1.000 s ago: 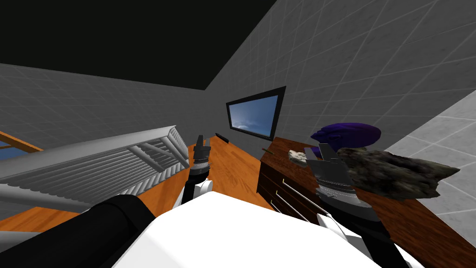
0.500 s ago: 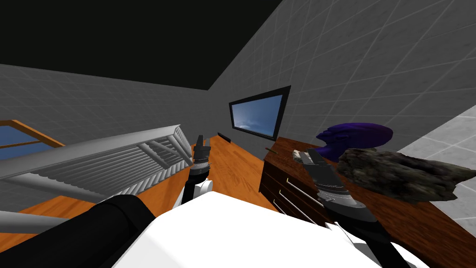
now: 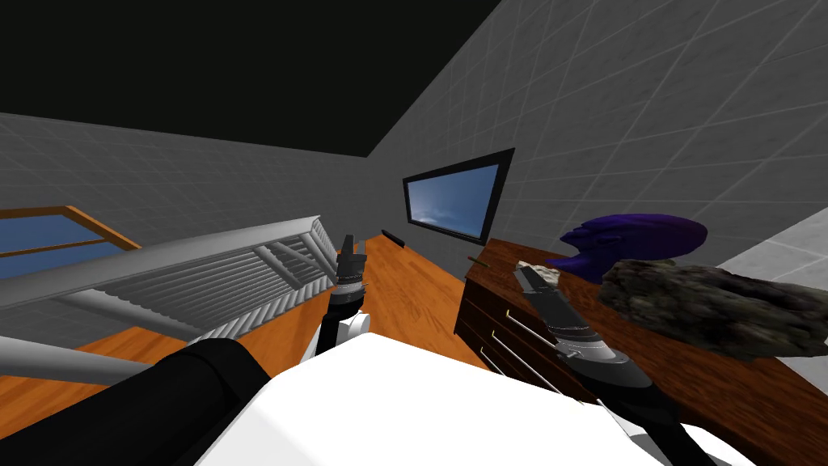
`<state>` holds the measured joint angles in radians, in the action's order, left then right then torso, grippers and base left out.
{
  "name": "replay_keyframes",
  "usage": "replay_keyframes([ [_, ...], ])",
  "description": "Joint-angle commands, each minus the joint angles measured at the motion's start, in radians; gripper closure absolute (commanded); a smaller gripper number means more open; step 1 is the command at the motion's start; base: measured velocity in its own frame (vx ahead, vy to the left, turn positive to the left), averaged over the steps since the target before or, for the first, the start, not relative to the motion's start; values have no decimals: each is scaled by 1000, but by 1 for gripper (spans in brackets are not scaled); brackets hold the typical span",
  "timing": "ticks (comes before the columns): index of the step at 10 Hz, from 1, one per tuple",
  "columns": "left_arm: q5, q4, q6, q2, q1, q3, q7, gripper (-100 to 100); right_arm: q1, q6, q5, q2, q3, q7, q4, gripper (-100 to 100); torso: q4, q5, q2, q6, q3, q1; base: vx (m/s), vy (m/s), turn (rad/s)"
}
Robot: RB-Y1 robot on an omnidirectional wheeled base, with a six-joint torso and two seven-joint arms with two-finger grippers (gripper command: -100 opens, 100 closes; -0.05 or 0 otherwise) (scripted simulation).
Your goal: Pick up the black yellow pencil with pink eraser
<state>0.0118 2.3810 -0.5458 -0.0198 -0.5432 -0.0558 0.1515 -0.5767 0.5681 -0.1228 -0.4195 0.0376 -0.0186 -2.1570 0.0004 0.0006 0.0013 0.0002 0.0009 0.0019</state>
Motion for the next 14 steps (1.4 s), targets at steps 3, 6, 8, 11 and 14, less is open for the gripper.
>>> replay_keyframes([
  [3, 0, 0, 0, 0, 0, 0, 0, 0, -16, 12, -15, -111, -14, 1, 73, -100, 0, 0, 0, 0, 0, 1, -20, 58, 88],
  [6, 0, 0, 0, 0, 0, 0, 0, 0, -24, 17, -24, -194, -22, 3, 115, -100, 0, 0, 0, 0, 0, 0, -19, 50, 50],
  [8, 0, 0, 0, 0, 0, 0, 0, 0, -24, 17, -24, -233, -22, 3, 115, -100, 0, 0, 0, 0, 0, 1, -9, 37, 26],
  [11, 0, 0, 0, 0, 0, 0, 0, 0, -32, 23, -34, -312, -31, 4, 156, -100, 0, 0, -1, 0, 0, 1, -8, 45, 57],
  [14, 0, 0, 0, 0, 0, 0, 0, 0, -40, 28, -45, -392, -40, 6, 198, -100, 0, 0, -1, 0, -1, 1, -5, 49, 56],
])
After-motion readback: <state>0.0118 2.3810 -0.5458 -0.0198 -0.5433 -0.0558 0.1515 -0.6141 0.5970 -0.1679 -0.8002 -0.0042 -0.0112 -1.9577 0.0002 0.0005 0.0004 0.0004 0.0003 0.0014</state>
